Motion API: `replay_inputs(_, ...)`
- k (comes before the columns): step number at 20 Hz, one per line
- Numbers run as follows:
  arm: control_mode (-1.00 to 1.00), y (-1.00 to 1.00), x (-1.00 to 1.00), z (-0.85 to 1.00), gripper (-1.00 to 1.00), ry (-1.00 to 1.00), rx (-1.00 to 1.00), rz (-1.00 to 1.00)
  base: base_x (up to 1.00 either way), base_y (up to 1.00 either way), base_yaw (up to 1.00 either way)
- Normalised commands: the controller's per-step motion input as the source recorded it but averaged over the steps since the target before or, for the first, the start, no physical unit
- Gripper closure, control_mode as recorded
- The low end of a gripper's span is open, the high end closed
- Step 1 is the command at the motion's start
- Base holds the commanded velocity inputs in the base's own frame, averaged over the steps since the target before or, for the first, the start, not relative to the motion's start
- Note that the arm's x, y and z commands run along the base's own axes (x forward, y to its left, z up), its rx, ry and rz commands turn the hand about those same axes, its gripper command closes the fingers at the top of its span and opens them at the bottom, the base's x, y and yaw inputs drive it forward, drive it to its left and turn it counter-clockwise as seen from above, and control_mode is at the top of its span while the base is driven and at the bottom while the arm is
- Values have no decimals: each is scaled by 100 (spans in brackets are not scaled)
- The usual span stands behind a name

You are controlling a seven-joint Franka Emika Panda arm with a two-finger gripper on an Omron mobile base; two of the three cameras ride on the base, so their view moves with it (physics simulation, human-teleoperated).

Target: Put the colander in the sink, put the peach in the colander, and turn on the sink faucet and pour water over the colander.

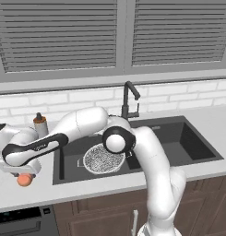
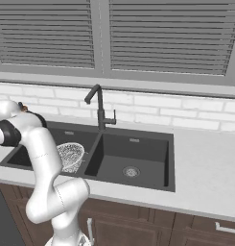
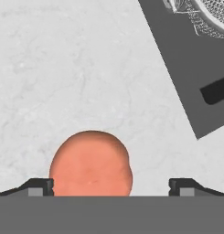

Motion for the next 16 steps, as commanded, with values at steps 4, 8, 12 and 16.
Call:
replay_inputs(4,-100,0,0,-13,-100,0,6,6,0,0,0)
replay_inputs(8,-100,-10,-9,-14,-100,0,1,2,0,0,0)
replay_inputs(12,-100,-14,-4,-22,-100,0,0,1,0,0,0)
replay_inputs(16,-100,-6,0,-34,-100,0,0,2,0,0,0)
